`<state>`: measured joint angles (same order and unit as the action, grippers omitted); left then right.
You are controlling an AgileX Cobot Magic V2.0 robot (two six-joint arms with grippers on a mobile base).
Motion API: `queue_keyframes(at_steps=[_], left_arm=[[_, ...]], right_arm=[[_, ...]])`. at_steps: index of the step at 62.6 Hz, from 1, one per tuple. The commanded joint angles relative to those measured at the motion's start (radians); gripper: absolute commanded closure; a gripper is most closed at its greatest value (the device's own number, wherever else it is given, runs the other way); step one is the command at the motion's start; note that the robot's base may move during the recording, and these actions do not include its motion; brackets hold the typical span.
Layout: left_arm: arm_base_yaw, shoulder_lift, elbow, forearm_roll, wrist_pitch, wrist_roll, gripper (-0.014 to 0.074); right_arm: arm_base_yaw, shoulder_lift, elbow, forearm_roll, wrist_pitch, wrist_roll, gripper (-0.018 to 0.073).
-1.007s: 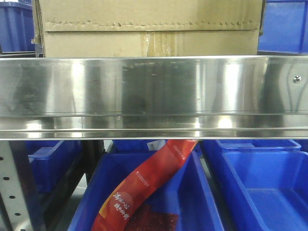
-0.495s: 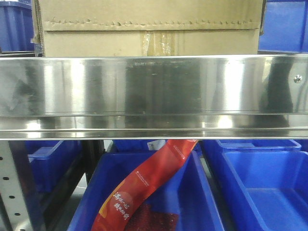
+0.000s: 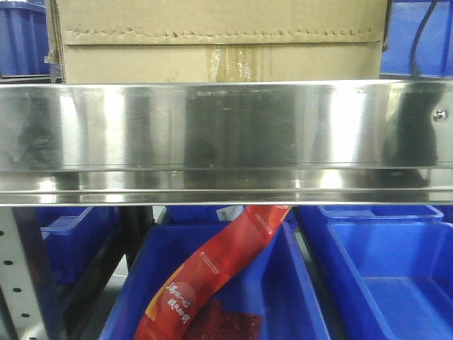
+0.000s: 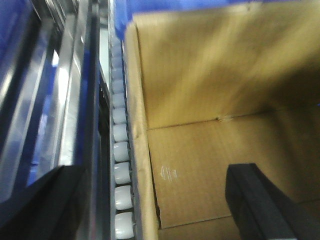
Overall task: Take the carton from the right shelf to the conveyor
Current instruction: 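Lift the cardboard carton off the shelf with both grippers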
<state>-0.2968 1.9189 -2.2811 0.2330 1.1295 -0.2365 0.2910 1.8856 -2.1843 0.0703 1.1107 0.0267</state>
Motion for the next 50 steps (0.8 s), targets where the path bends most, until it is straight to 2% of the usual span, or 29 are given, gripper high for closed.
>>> queue_keyframes(at_steps=[1, 8, 12, 17, 21, 25, 28, 32, 37, 50], left_arm=[[0.004, 0.013, -0.009, -0.003, -0.023, -0.008, 0.0132], [0.004, 0.034, -0.009, -0.003, -0.021, -0.008, 0.0132], [0.004, 0.044, -0.009, -0.003, -0.019, -0.008, 0.0132], [0.004, 0.047, -0.009, -0.005, -0.019, -0.008, 0.0155], [0.004, 0.048, -0.009, -0.007, -0.017, -0.008, 0.023], [0.004, 0.051, -0.009, -0.007, -0.01, -0.008, 0.0364], [0.008, 0.054, -0.009, -0.007, 0.001, -0.008, 0.0493], [0.012, 0.057, -0.009, -0.019, 0.017, -0.008, 0.0643], [0.021, 0.064, -0.009, -0.03, 0.043, -0.008, 0.0592], [0.024, 0.059, -0.027, -0.036, 0.092, -0.008, 0.0614]], right_arm=[[-0.007, 0.015, -0.011, -0.008, -0.026, 0.002, 0.0001], [-0.011, 0.035, -0.011, -0.008, -0.026, 0.002, 0.0003], [-0.011, 0.04, -0.011, -0.008, -0.026, 0.002, 0.0044], [-0.011, 0.043, -0.011, -0.008, -0.026, 0.002, 0.0195], [-0.011, 0.043, -0.011, -0.008, -0.026, 0.002, 0.0349], [-0.011, 0.043, -0.011, -0.008, -0.02, 0.002, 0.0551], [-0.011, 0.043, -0.011, -0.008, -0.015, 0.002, 0.0648], [-0.011, 0.045, -0.011, -0.008, -0.011, 0.002, 0.0624], [-0.011, 0.045, -0.011, -0.009, -0.011, 0.002, 0.0627], [-0.011, 0.024, -0.011, -0.009, -0.007, 0.002, 0.0627]])
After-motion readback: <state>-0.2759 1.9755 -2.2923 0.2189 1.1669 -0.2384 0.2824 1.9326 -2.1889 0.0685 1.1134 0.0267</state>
